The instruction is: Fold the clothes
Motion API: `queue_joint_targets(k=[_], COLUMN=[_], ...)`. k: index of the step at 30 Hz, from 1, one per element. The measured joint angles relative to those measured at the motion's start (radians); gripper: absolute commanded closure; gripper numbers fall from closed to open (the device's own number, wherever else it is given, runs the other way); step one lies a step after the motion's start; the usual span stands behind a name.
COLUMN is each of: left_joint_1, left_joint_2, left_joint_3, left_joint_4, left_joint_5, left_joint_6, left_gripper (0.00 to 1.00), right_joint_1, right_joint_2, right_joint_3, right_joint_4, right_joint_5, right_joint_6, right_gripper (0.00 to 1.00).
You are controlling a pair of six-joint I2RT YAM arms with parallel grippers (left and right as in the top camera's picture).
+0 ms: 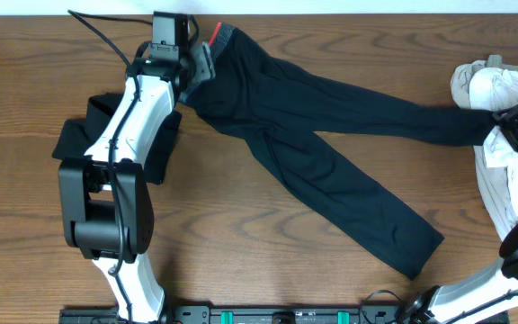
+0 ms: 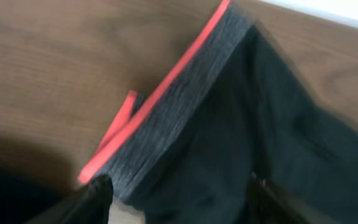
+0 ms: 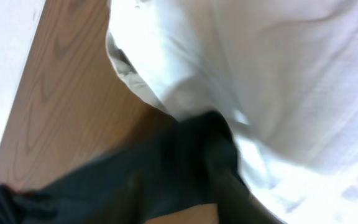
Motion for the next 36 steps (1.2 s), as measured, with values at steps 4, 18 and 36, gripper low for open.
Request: queue_joint_targets(k=[4, 18, 36], left_joint_1=[0.002, 0.003, 0.013], left_joint_2=[-0.011, -0.183, -0.563], left_joint_3=[0.000, 0.000, 0.000], left_joint_4=[-0.131, -0.330, -0.455], left_joint_5=[0.000, 0.000, -0.077], left_joint_6=[0.055, 0.097, 0.114], left_gripper=[0.29, 0.26, 0.20], right_joint_1=[-0.052, 0.196, 1.138], right_joint_2=[-0.001, -0.233, -0.044], right_joint_3=[0.000, 0.003, 0.003], right_joint_4=[-0.059, -0.364, -0.265], right_joint_5=[-0.080, -0.058, 0.279], right_joint_6=[-0.035, -0.296, -0.359], right_gripper=[0.41, 0.39, 0.33])
